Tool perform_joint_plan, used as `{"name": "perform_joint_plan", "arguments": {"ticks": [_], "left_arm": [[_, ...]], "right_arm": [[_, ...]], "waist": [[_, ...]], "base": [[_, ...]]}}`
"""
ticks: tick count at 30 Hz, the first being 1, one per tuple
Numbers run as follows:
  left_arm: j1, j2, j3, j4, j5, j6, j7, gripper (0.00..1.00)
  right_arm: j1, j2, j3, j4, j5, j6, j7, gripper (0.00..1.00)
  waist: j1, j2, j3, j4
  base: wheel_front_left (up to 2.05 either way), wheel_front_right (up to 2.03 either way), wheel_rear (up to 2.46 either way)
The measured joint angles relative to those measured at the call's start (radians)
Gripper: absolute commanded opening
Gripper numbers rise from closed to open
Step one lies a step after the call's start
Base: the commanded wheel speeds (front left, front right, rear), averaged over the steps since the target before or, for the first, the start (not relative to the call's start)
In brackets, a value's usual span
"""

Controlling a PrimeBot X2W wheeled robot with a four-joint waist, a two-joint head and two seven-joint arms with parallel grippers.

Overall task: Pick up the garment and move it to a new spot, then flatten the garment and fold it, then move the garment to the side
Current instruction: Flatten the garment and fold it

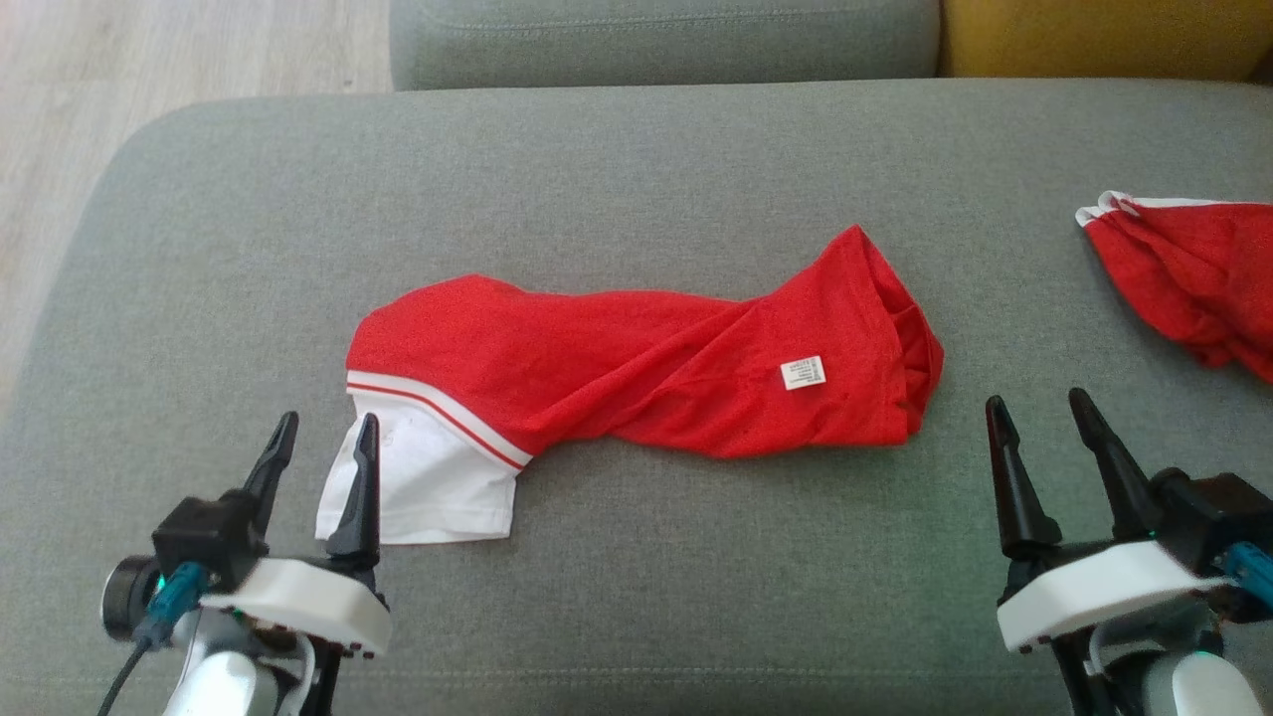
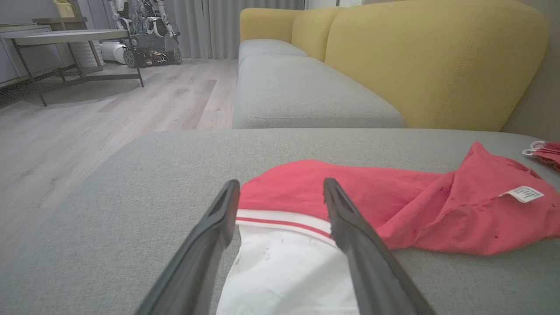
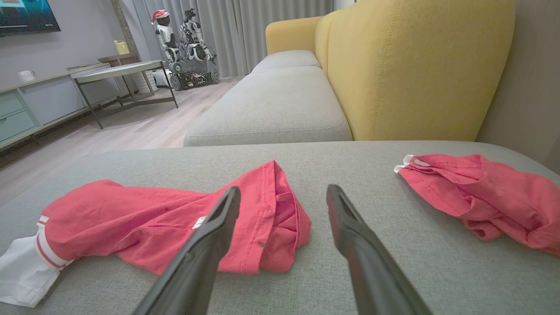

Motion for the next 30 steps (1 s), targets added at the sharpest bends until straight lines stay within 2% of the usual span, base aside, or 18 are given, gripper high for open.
{"name": "perform_joint_plan", "arguments": {"ticks": [5, 11, 17, 22, 23, 24, 26, 30], "left_arm": [[-0.005, 0.003, -0.001, 0.034, -0.02, -0.004, 0.047, 1.0], [-0.043, 0.003, -0.002, 0.211, -0.094, -0.048, 0.162, 1.0], [-0.093, -0.002, 0.008, 0.355, -0.146, -0.081, 0.182, 1.0], [-0.129, -0.011, 0.006, 0.413, -0.167, -0.12, 0.191, 1.0], [-0.136, -0.011, 0.006, 0.42, -0.17, -0.125, 0.19, 0.96], [-0.144, -0.012, 0.006, 0.429, -0.17, -0.126, 0.185, 0.67], [-0.158, -0.012, 0.005, 0.449, -0.17, -0.131, 0.177, 0.02], [-0.177, -0.023, 0.001, 0.48, -0.172, -0.14, 0.155, 0.0]], "right_arm": [[-0.003, 0.0, 0.006, 0.0, 0.004, 0.0, 0.0, 1.0], [-0.018, 0.0, 0.032, 0.01, 0.013, 0.0, 0.0, 1.0], [-0.047, 0.0, 0.04, 0.025, 0.014, 0.0, -0.002, 1.0], [-0.048, 0.0, 0.036, 0.038, 0.022, 0.0, -0.006, 1.0], [-0.049, 0.0, 0.035, 0.042, 0.022, 0.0, -0.006, 1.0], [-0.051, 0.0, 0.032, 0.049, 0.022, 0.0, -0.006, 1.0], [-0.058, 0.0, 0.027, 0.064, 0.024, 0.0, -0.009, 1.0], [-0.085, 0.0, 0.025, 0.106, 0.032, 0.0, -0.009, 1.0]], "waist": [[0.0, 0.0, 0.018, 0.002], [0.0, 0.0, 0.058, -0.001], [0.0, 0.0, 0.089, -0.016], [0.0, 0.0, 0.104, -0.023], [0.0, 0.0, 0.107, -0.023], [0.0, 0.0, 0.109, -0.023], [0.0, 0.0, 0.112, -0.021], [0.0, 0.0, 0.115, -0.014]], "base": [[0.0, 0.0, 0.0], [0.0, 0.0, 0.0], [0.0, 0.0, 0.0], [0.0, 0.0, 0.0], [0.0, 0.0, 0.0], [0.0, 0.0, 0.0], [0.0, 0.0, 0.0], [0.0, 0.0, 0.0]]}}
